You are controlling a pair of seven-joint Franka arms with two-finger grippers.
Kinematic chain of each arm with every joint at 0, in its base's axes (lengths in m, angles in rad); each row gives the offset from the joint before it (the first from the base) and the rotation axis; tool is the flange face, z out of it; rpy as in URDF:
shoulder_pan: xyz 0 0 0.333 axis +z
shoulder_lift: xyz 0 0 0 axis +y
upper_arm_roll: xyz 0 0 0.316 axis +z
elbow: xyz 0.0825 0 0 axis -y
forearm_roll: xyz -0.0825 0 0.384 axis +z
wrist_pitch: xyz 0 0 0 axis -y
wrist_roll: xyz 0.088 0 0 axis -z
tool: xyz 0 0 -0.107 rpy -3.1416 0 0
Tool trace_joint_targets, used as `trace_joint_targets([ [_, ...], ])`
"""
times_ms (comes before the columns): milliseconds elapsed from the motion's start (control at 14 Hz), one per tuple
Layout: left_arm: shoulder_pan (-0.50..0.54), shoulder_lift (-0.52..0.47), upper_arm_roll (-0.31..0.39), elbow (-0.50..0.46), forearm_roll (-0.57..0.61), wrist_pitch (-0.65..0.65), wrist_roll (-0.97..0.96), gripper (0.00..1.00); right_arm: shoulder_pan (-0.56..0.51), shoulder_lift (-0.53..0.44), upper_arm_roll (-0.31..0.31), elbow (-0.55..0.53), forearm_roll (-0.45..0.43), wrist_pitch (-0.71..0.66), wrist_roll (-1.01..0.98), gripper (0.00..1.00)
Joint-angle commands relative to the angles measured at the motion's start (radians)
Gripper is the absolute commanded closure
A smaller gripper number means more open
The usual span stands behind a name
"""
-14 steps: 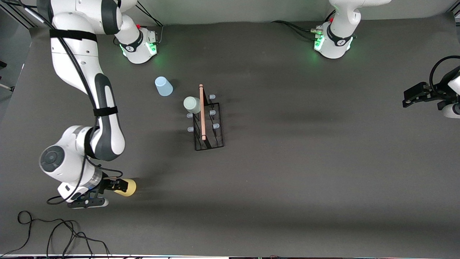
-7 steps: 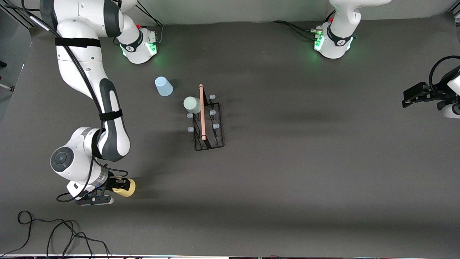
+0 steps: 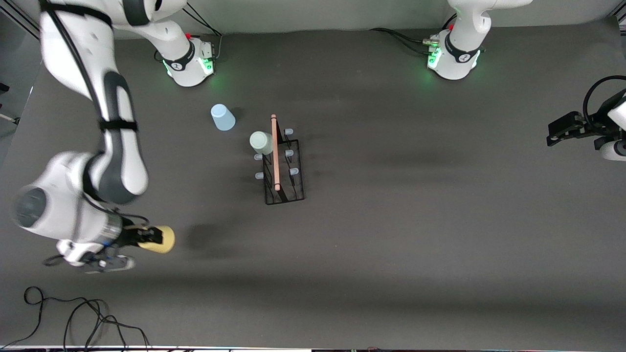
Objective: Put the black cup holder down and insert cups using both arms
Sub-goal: 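Lift the yellow cup with the right gripper and carry it to the rack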
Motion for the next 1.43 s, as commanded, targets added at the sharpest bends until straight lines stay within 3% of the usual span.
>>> trace_joint_targets([
  [0,-0.006,-0.009,0.003,0.0,0.0,0.002,0.003,0.0,0.046,-0.132,0.005,-0.017,-0.053,-0.153,0.168,0.98],
  [286,-0.006,-0.009,0.003,0.0,0.002,0.0,0.005,0.0,0.222,-0.221,0.0,-0.031,-0.092,-0.289,0.63,1.0],
  [643,-0.003,-0.009,0.003,0.0,0.0,0.0,0.011,0.0,0.437,-0.203,0.0,-0.066,-0.096,-0.226,1.081,1.0],
  [1071,-0.001,-0.009,0.003,0.0,0.0,-0.001,0.012,0.0,0.55,-0.191,0.0,-0.235,-0.118,0.01,1.257,1.0],
  [1357,-0.001,-0.009,0.003,0.002,0.0,-0.001,0.012,0.0,0.553,-0.176,0.0,-0.296,-0.119,0.102,1.264,1.0],
])
